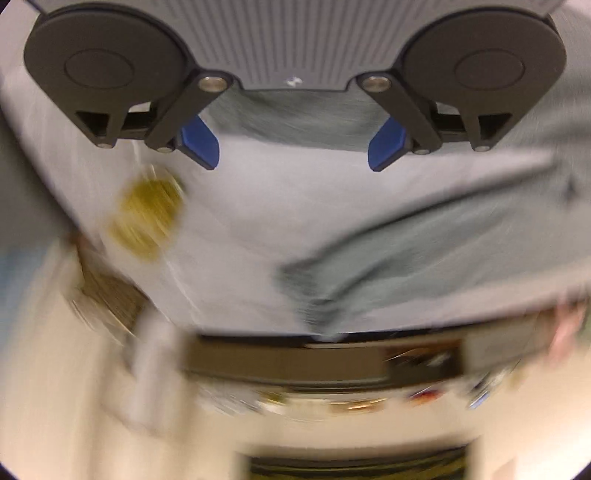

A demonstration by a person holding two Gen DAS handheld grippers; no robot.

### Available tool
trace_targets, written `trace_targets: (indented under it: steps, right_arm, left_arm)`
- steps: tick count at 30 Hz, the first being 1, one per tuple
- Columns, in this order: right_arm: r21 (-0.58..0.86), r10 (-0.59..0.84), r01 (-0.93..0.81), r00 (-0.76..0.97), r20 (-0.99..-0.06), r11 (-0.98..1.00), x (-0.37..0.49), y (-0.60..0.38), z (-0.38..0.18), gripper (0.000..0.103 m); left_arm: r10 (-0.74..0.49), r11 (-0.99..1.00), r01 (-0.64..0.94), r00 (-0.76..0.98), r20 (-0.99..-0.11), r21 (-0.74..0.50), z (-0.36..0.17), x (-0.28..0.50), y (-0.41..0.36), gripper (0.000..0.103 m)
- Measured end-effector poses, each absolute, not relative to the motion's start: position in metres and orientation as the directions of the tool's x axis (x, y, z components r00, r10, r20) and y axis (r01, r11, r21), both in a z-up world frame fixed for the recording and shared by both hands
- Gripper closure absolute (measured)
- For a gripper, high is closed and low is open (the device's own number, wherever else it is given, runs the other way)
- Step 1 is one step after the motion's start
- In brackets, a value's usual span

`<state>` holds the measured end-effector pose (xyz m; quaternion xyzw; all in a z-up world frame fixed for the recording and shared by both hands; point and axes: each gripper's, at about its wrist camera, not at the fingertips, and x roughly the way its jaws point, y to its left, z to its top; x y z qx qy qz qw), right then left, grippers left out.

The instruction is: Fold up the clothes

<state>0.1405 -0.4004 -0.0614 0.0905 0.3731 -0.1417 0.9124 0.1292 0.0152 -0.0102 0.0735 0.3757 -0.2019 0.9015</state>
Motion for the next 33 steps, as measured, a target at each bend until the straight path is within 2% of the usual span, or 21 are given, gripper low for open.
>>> trace_targets:
  steps: [3,4,6,7,8,11,12,13,14,15,16,19,20,21,22,25,29,30,33]
  right_arm:
    - [0.12,-0.19,0.408,0.64,-0.744,0.905,0.136,-0.437,-0.076,0.013]
    - [0.132,-0.166,0.396,0.634,-0.755,0.909,0.135,-0.439,-0.081,0.018]
    - [0.165,-0.091,0.345,0.618,-0.781,0.924,0.138,-0.436,-0.09,0.046]
    - [0.169,-0.069,0.325,0.607,-0.792,0.93,0.14,-0.431,-0.092,0.069]
    - [0.172,-0.053,0.305,0.608,-0.792,0.937,0.141,-0.427,-0.092,0.075]
    - [0.193,-0.03,0.234,0.706,-0.708,0.953,0.136,-0.418,-0.07,0.082]
    - [0.244,0.005,0.181,0.796,-0.606,0.953,0.12,-0.415,-0.05,0.085]
    - [0.288,0.038,0.121,0.87,-0.492,0.95,0.105,-0.411,-0.029,0.096]
    - [0.305,0.056,0.072,0.919,-0.39,0.95,0.091,-0.408,-0.012,0.096]
    - [0.285,0.049,0.049,0.944,-0.326,0.957,0.08,-0.407,-0.001,0.096]
    - [0.258,0.027,0.06,0.947,-0.321,0.964,0.076,-0.407,0.001,0.096]
    - [0.113,-0.139,0.257,0.784,-0.605,0.96,0.108,-0.417,-0.048,0.095]
    - [0.051,-0.194,0.31,0.706,-0.682,0.949,0.118,-0.421,-0.065,0.095]
    - [-0.004,-0.238,0.339,0.652,-0.72,0.941,0.124,-0.421,-0.075,0.095]
    - [-0.03,-0.259,0.334,0.671,-0.695,0.942,0.12,-0.417,-0.072,0.092]
    - [0.007,-0.267,0.346,0.739,-0.619,0.938,0.111,-0.414,-0.057,0.063]
    - [0.048,-0.128,0.205,0.761,-0.635,0.978,0.123,-0.393,-0.065,0.064]
    - [0.047,-0.098,0.171,0.744,-0.661,0.984,0.128,-0.388,-0.071,0.064]
    - [-0.018,-0.136,0.194,0.619,-0.774,0.981,0.141,-0.389,-0.09,0.067]
  left_arm:
    - [-0.354,0.862,0.508,0.588,-0.727,-0.009,-0.024,0.124,-0.007,0.041]
    - [-0.36,0.852,0.523,0.575,-0.734,-0.008,-0.027,0.122,-0.012,0.041]
    - [-0.369,0.838,0.546,0.553,-0.747,-0.01,-0.033,0.121,-0.02,0.041]
    - [-0.367,0.835,0.55,0.546,-0.753,-0.008,-0.035,0.123,-0.023,0.041]
    - [-0.361,0.834,0.552,0.54,-0.76,-0.004,-0.037,0.126,-0.023,0.041]
    - [-0.341,0.84,0.542,0.532,-0.775,0.002,-0.041,0.13,-0.024,0.041]
    - [-0.333,0.844,0.536,0.531,-0.779,0.005,-0.042,0.13,-0.024,0.041]
    - [-0.327,0.848,0.53,0.53,-0.783,0.005,-0.042,0.13,-0.021,0.041]
    - [-0.322,0.849,0.528,0.526,-0.787,0.005,-0.043,0.129,-0.019,0.041]
    - [-0.318,0.849,0.528,0.522,-0.791,0.007,-0.045,0.129,-0.018,0.041]
    - [-0.314,0.849,0.528,0.518,-0.795,0.008,-0.047,0.128,-0.017,0.041]
    - [-0.33,0.837,0.547,0.5,-0.801,-0.004,-0.046,0.125,-0.016,0.041]
    - [-0.335,0.831,0.556,0.493,-0.803,-0.005,-0.045,0.124,-0.017,0.041]
    - [-0.339,0.825,0.565,0.487,-0.805,-0.006,-0.045,0.122,-0.018,0.041]
    - [-0.343,0.819,0.573,0.48,-0.807,-0.007,-0.044,0.12,-0.019,0.041]
    - [-0.355,0.791,0.612,0.468,-0.809,0.007,-0.046,0.113,-0.024,0.038]
    - [-0.371,0.792,0.61,0.478,-0.796,-0.003,-0.042,0.113,-0.022,0.038]
    - [-0.372,0.805,0.593,0.497,-0.784,-0.005,-0.038,0.115,-0.017,0.038]
    - [-0.346,0.863,0.506,0.58,-0.738,-0.007,-0.021,0.125,0.011,0.038]
